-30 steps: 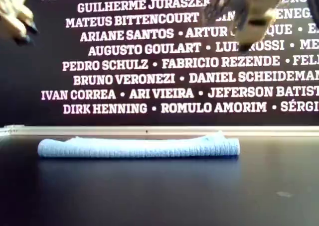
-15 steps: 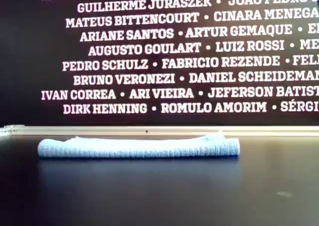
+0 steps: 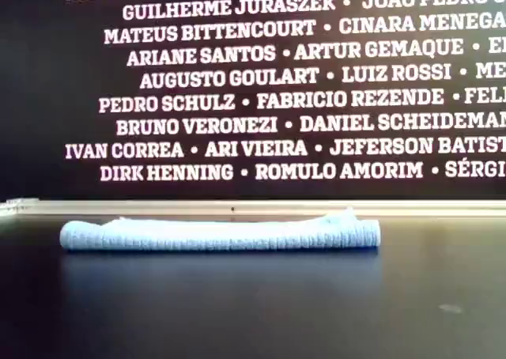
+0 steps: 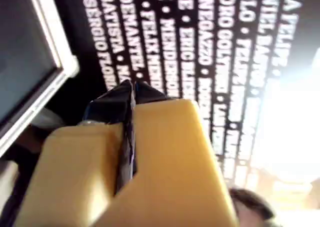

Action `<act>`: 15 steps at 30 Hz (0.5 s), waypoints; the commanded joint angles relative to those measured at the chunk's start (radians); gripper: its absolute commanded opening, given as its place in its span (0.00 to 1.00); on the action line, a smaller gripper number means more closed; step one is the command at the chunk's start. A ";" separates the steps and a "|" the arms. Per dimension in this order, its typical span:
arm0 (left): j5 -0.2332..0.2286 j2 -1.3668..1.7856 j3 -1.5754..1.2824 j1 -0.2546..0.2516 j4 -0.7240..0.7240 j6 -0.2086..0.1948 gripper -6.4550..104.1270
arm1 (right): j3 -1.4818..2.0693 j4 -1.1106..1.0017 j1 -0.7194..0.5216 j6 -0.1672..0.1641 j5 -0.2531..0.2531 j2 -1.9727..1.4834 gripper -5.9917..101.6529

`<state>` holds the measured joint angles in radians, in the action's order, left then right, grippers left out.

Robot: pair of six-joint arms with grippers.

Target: Fold a cloth

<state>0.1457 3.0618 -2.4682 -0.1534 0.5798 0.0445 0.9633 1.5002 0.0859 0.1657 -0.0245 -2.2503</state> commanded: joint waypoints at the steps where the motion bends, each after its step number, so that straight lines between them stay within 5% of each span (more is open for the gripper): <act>1: 0.006 0.018 -0.005 0.002 -0.023 0.008 0.06 | 0.311 -0.176 0.003 -0.002 0.002 -0.155 0.08; 15: 0.006 0.018 -0.275 0.002 -0.276 0.008 0.06 | 1.534 -1.141 0.002 -0.011 0.002 -0.606 0.08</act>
<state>0.1457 3.0680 -2.7136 -0.1534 0.3896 0.0491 2.3731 0.5170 0.0951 0.1595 -0.0261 -2.8087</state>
